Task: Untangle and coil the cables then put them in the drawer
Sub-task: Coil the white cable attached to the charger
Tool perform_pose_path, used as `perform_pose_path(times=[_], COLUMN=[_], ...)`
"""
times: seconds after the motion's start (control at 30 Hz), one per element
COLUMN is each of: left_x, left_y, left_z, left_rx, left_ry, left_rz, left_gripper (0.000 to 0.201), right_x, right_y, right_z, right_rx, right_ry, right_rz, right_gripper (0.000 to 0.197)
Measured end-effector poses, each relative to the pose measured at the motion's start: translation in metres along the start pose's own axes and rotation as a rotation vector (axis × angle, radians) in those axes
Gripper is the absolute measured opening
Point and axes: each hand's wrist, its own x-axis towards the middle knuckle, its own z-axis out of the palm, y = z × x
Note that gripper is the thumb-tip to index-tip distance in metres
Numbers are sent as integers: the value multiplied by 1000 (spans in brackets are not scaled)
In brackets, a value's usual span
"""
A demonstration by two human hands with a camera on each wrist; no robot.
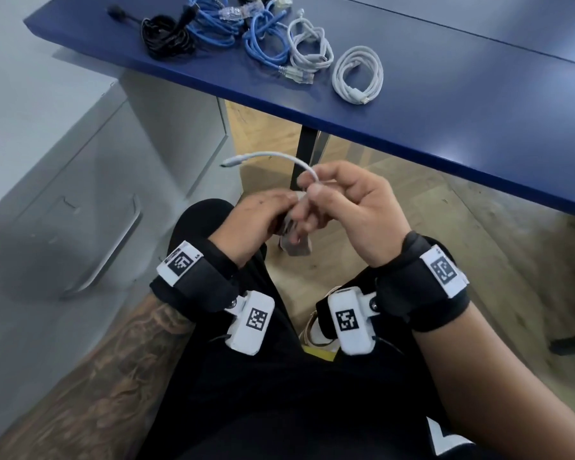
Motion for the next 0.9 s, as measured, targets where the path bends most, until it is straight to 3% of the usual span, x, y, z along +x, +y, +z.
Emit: perform_pose_path(times=[0.13, 0.27, 0.33, 0.43, 0.53, 0.7, 0.9], left_x=[-9, -11, -10, -10, -10, -9, -12], left_y=[5, 9, 12, 15, 16, 20, 20], left_z=[11, 13, 11, 4, -2, -4, -8], left_rx=[41, -130, -276, -409, -409, -229, -235], left_ry=[-83, -159, -183, -179, -200, -114, -94], left_rz=[-67, -126, -156, -175, -170, -106, -115], left_gripper=[30, 35, 38, 40, 39, 39, 39], right_x=[11, 11, 7, -2, -4, 2, 2], right_y=[17, 34, 38, 39, 38, 38, 33], right_z=[-14, -15, -15, -15, -16, -17, -14], right_rx=[-321, -512, -474, -233, -184, -222, -214], right_ry=[215, 215, 103, -67, -75, -53, -135], right_rz=[-17, -53, -95, -30, -18, -45, -41], right_gripper=[10, 21, 26, 24, 20, 13, 13])
